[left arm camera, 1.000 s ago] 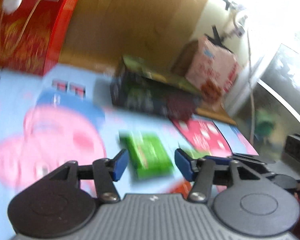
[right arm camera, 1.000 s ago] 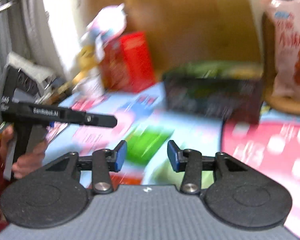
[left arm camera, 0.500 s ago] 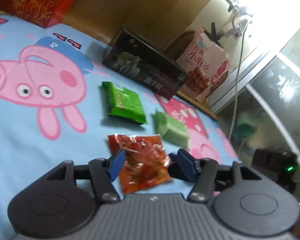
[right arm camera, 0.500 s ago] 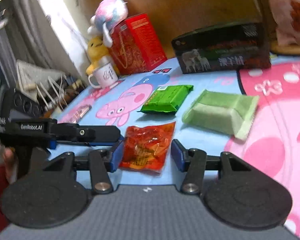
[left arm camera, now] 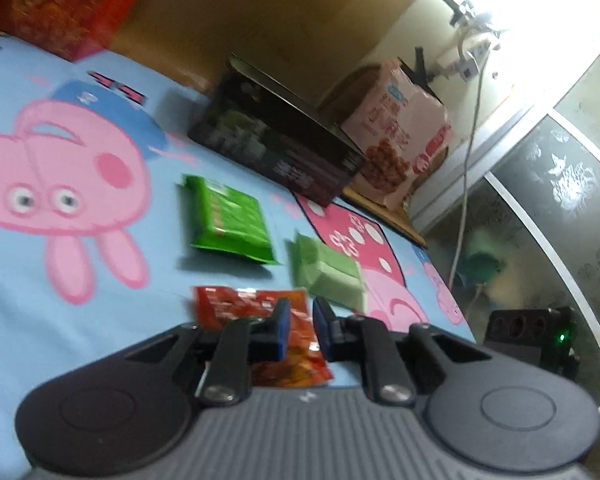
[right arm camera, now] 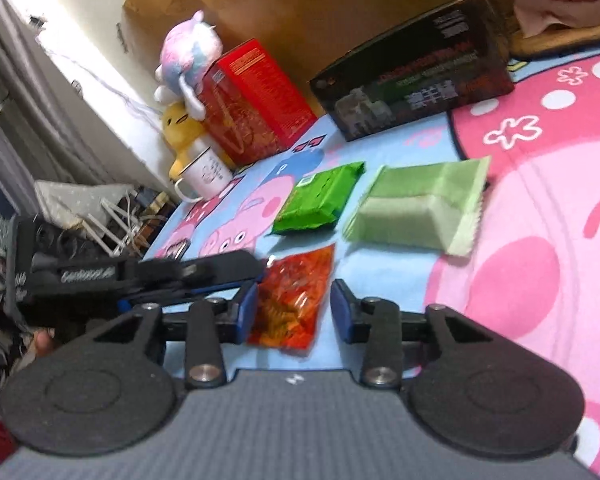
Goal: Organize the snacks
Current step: 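Grasp the red wrapper with the left tool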
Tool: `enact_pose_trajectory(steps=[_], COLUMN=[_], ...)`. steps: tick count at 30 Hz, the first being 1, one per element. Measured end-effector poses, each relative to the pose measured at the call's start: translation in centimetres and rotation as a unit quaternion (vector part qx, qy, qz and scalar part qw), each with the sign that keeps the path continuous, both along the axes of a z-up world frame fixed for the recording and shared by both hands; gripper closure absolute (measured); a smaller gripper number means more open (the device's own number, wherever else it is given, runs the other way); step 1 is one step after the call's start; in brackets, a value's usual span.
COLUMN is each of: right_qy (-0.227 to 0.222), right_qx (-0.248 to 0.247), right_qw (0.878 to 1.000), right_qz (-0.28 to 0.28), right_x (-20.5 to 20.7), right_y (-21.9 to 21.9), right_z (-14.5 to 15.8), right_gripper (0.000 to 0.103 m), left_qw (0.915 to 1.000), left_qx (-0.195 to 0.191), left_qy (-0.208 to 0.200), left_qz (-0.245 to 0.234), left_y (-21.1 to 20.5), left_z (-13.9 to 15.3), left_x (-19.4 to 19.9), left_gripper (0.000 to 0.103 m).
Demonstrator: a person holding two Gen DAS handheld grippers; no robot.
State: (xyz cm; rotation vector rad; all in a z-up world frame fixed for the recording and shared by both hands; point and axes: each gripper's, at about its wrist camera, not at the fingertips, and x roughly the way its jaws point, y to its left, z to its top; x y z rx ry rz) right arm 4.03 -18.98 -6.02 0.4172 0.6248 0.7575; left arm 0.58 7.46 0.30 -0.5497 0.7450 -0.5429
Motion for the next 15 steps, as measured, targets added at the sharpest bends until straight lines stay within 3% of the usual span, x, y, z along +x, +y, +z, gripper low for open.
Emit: enact_pose_trajectory(steps=[3, 6, 8, 10, 12, 15], right_qy=[-0.026, -0.023, -0.026, -0.028, -0.016, 0.047], right_qx=[-0.016, -0.037, -0.049, -0.051, -0.037, 0.021], right_qw=[1.0, 0.999, 0.998, 0.998, 0.999, 0.998], right_qz=[-0.006, -0.001, 0.0, 0.002, 0.009, 0.025], right_x=[0.2, 1.2, 1.6, 1.6, 1.8, 2.9], right_y=[0.1, 0.9, 1.4, 1.4, 1.2, 0.7], right_z=[1.0, 1.2, 0.8, 0.7, 0.5, -0.2], right_gripper=[0.059, 0.059, 0.059, 0.059, 0.062, 0.074], left_qw=[0.9996, 0.9986, 0.9986, 0.999, 0.9995, 0.9998], left_qx=[0.003, -0.006, -0.016, -0.016, -0.015, 0.014], left_qy=[0.013, 0.028, 0.036, 0.04, 0.028, -0.005], left_qz=[0.024, 0.045, 0.036, 0.012, 0.005, 0.014], left_y=[1.8, 3.1, 3.4, 2.7, 1.9, 0.9], left_z=[-0.5, -0.9, -1.0, -1.1, -1.5, -1.4], left_x=[-0.2, 0.1, 0.3, 0.3, -0.1, -0.8], left_gripper=[0.087, 0.069, 0.059, 0.055, 0.055, 0.055])
